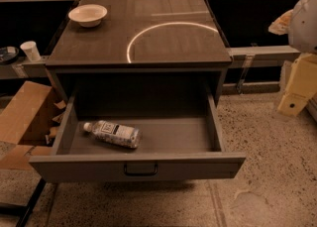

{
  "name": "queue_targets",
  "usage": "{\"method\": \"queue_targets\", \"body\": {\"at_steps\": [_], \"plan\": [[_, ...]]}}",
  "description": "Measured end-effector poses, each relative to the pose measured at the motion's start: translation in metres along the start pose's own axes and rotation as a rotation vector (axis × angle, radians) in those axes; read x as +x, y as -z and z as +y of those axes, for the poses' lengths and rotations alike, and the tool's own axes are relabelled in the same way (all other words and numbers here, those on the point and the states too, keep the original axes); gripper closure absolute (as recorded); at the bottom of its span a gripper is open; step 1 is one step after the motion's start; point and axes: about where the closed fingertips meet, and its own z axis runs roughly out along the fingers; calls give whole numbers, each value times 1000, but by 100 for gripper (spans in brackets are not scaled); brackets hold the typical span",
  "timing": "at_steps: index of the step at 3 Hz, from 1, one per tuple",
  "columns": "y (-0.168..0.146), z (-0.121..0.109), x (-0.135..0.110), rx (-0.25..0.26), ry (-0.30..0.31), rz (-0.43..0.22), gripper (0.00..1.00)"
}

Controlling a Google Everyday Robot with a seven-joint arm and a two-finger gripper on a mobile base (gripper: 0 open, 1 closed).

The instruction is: Pick blue plastic bottle from top drawer and place on counter

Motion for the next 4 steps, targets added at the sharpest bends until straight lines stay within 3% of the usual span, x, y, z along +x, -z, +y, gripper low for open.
{"method": "queue_targets", "body": {"at_steps": [2, 3, 4], "plan": [[-4, 0, -2, -14, 6, -19, 0], [-70, 24, -34, -179, 65, -88, 0], [-121, 51, -57, -272, 91, -133, 0]]}}
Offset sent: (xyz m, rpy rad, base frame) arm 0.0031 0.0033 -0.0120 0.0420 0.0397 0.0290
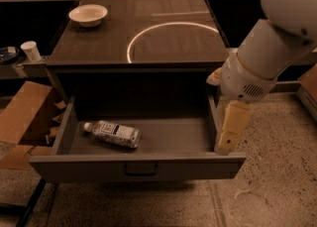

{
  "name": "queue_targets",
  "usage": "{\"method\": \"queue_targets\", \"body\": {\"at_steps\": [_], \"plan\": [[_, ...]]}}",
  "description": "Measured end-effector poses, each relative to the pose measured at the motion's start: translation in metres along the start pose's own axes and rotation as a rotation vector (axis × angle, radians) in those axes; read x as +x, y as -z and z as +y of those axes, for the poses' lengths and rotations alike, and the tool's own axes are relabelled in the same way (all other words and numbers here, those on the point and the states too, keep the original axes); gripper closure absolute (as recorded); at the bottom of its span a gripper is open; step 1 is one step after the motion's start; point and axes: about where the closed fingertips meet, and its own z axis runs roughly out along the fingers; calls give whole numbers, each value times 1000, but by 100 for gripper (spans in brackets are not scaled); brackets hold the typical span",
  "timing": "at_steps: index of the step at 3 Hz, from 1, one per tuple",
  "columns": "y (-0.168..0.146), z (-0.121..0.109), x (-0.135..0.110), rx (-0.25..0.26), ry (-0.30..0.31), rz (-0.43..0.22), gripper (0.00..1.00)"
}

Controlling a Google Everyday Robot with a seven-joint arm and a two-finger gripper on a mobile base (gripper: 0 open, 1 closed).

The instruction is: Pick blue plastic bottle from top drawer and place on counter

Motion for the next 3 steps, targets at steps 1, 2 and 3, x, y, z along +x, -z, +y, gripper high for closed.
{"method": "queue_targets", "body": {"at_steps": [1, 2, 3], "plan": [[-57, 13, -30, -67, 20, -85, 0], [-57, 13, -30, -67, 20, -85, 0], [-94, -13, -52, -60, 31, -76, 0]]}}
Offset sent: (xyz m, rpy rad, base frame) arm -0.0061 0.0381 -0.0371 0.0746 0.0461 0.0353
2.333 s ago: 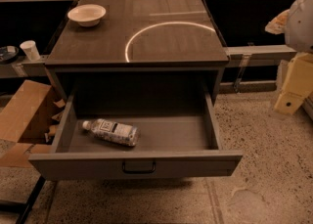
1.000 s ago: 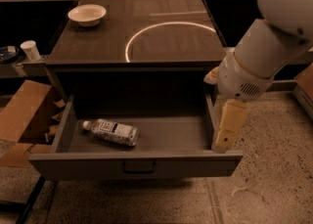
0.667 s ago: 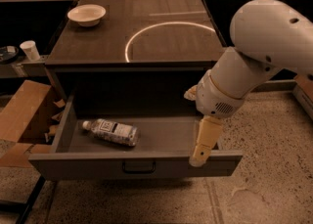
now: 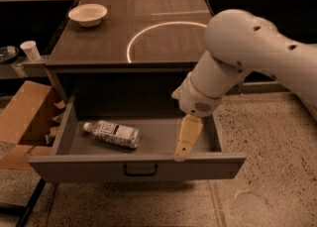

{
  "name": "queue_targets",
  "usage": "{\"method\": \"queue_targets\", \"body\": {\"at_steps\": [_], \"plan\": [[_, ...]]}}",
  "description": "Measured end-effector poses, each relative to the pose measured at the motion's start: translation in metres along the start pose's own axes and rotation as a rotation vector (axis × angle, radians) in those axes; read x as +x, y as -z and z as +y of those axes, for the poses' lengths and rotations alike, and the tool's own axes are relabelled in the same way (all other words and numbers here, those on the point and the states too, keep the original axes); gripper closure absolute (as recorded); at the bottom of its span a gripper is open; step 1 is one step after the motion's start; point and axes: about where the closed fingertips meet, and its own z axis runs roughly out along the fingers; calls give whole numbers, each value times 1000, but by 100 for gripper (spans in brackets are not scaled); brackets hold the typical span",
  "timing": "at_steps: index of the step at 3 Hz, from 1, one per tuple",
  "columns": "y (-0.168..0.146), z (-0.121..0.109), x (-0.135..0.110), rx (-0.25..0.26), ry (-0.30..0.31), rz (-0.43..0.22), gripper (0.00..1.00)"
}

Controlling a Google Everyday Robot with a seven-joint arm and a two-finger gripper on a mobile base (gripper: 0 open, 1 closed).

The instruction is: Pick blue plastic bottle from top drawer and place on counter

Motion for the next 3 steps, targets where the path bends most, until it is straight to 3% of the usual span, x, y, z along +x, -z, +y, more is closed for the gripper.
{"method": "queue_targets", "body": {"at_steps": [1, 3], "plan": [[-59, -49, -22, 18, -16, -13, 0], [-123, -98, -45, 4, -44, -36, 0]]}}
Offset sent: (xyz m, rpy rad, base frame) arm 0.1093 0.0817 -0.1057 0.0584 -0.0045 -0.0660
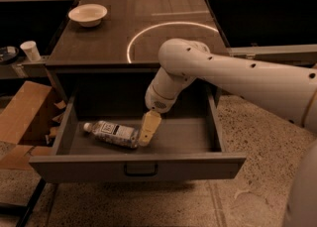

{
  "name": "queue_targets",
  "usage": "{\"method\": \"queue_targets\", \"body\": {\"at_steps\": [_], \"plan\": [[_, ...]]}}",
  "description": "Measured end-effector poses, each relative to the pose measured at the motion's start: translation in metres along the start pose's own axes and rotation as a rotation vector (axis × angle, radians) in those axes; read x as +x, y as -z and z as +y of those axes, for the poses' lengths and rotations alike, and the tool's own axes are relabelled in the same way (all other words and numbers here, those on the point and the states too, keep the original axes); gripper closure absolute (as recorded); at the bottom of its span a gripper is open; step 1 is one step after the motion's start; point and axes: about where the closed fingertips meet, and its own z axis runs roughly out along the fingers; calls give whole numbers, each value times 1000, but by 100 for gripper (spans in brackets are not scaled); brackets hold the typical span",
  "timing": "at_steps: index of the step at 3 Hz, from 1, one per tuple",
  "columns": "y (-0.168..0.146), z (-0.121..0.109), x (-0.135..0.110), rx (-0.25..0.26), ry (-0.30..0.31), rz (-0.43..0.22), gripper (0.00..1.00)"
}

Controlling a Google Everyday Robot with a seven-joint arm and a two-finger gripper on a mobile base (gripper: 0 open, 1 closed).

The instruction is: Pick blue plastic bottle from top drawer and place on counter

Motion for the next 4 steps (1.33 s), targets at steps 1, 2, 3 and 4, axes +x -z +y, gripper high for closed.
{"method": "queue_targets", "body": {"at_steps": [1, 2, 3, 4], "plan": [[-39, -17, -17, -24, -2, 26, 0], [-62, -22, -24, -19, 1, 68, 0], [-82, -21, -29, -11, 2, 102, 0], [-98, -20, -31, -12, 0, 127, 0]]}}
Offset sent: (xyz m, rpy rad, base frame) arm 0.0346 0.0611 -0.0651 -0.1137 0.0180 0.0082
